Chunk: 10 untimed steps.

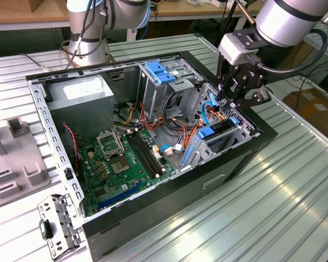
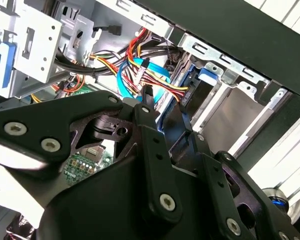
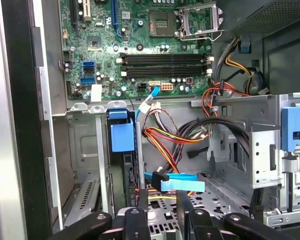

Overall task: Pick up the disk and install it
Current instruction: 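Insert the second disk wire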

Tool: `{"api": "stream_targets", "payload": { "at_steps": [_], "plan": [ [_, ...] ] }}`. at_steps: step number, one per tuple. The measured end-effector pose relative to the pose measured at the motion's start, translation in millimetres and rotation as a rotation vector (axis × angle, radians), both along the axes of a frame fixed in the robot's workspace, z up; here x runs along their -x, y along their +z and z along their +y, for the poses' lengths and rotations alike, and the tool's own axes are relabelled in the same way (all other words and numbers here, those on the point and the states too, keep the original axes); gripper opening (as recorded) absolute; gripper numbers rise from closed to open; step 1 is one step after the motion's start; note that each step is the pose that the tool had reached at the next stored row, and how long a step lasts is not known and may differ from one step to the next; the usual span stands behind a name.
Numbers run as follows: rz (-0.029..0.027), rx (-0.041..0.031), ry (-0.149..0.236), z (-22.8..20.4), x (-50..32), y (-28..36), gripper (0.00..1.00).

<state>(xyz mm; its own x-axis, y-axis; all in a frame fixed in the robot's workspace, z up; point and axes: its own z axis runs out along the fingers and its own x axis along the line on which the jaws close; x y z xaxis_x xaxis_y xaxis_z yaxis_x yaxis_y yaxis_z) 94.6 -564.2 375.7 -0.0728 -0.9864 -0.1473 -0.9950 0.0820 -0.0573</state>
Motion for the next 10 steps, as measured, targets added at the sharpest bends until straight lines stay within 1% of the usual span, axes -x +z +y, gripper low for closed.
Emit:
{"api": "stream_targets", "payload": {
  "at_steps": [2,3,8,10],
  "plan": [
    [0.0000,-0.0002,0.000,0.0,0.0,2.4,0.36],
    [0.0000,-0.0002,0.000,0.0,0.0,2.6,0.36],
    [0.0000,-0.0001,0.000,0.0,0.5,2.6,0.36],
    [0.0003,0.0000,0.000,0.1,0.7,1.1,0.36]
  ]
}}
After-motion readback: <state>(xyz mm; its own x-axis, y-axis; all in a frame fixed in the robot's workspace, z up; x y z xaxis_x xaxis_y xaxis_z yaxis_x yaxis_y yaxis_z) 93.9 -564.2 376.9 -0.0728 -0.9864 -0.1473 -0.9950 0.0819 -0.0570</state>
